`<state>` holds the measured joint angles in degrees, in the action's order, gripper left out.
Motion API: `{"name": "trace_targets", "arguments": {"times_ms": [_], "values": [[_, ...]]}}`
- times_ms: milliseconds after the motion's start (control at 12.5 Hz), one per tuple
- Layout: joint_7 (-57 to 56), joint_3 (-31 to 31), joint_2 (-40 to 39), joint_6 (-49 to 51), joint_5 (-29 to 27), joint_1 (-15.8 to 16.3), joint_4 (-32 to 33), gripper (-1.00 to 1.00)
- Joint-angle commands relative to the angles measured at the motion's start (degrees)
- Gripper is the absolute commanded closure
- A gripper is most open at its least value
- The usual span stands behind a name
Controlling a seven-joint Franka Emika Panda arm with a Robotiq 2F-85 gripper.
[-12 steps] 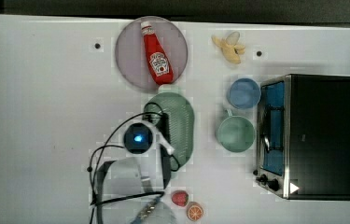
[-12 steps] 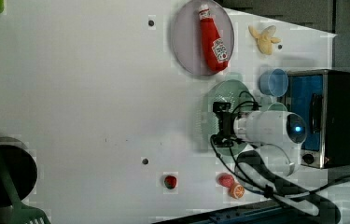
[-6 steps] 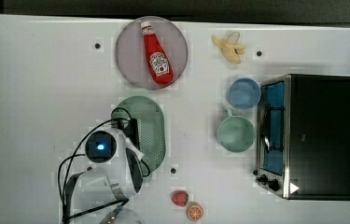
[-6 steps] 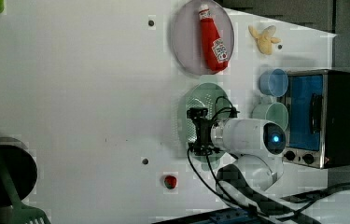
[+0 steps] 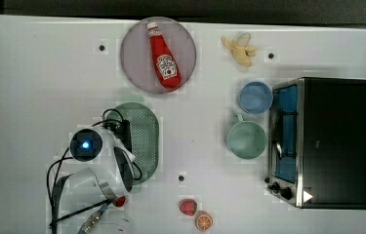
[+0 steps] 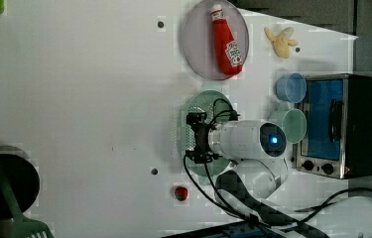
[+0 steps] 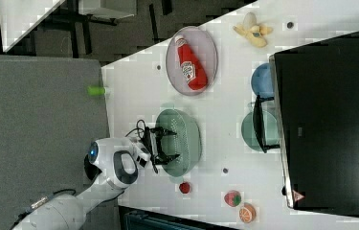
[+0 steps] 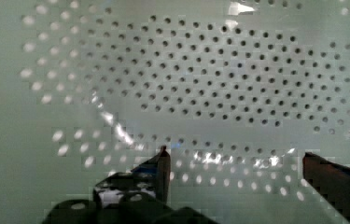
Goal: Drag strainer right to left.
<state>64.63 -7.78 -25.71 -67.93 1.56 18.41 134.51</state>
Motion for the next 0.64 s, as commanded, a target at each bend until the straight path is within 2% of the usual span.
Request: {"name": "trace_targets", "arguments": {"times_ms": [80,640], "values": [[6.7,-0.3,-0.2,3.1,0.7,2.4,-4.2,-1.0],[13.8,-0.5,-6.1,4.3,-3.1,9.1,-13.4,-1.0]]}}
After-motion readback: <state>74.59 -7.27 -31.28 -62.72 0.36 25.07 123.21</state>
